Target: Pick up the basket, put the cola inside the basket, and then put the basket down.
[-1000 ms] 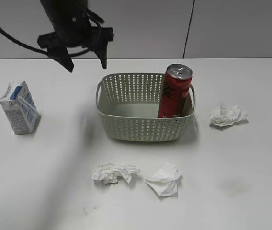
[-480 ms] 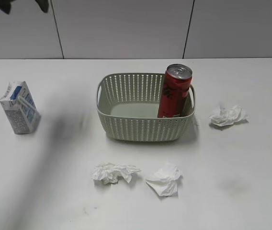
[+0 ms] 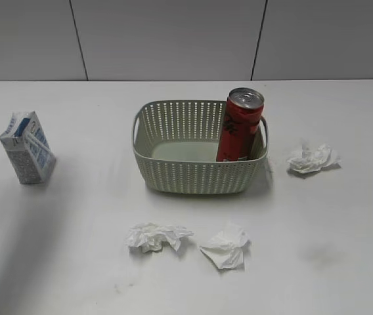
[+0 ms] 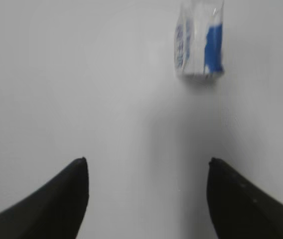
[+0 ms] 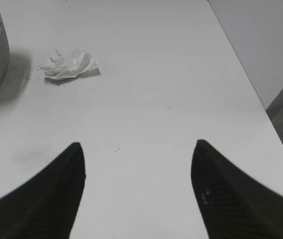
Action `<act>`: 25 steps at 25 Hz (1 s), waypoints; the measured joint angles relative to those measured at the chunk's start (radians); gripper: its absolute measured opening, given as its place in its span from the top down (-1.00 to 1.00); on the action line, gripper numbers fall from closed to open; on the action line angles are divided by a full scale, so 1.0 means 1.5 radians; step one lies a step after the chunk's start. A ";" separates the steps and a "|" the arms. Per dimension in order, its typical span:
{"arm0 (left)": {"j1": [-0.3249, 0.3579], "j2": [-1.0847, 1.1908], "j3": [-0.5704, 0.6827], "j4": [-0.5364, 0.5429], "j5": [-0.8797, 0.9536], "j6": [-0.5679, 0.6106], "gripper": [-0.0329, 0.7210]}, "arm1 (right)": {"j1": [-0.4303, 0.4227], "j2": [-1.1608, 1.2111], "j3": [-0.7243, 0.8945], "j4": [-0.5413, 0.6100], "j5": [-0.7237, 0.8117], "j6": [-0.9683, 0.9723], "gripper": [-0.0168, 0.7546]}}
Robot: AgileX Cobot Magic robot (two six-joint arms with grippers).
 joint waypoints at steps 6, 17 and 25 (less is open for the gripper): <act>0.000 -0.132 0.200 0.008 0.001 0.000 -0.51 | 0.000 0.000 0.000 0.000 0.000 0.000 -0.39; 0.000 -0.457 0.398 0.014 -0.020 0.000 -0.64 | 0.000 0.000 0.000 0.000 0.000 0.000 -0.39; 0.000 -0.697 0.521 0.014 -0.093 0.000 -0.66 | 0.000 0.000 0.000 0.000 0.000 0.000 -0.39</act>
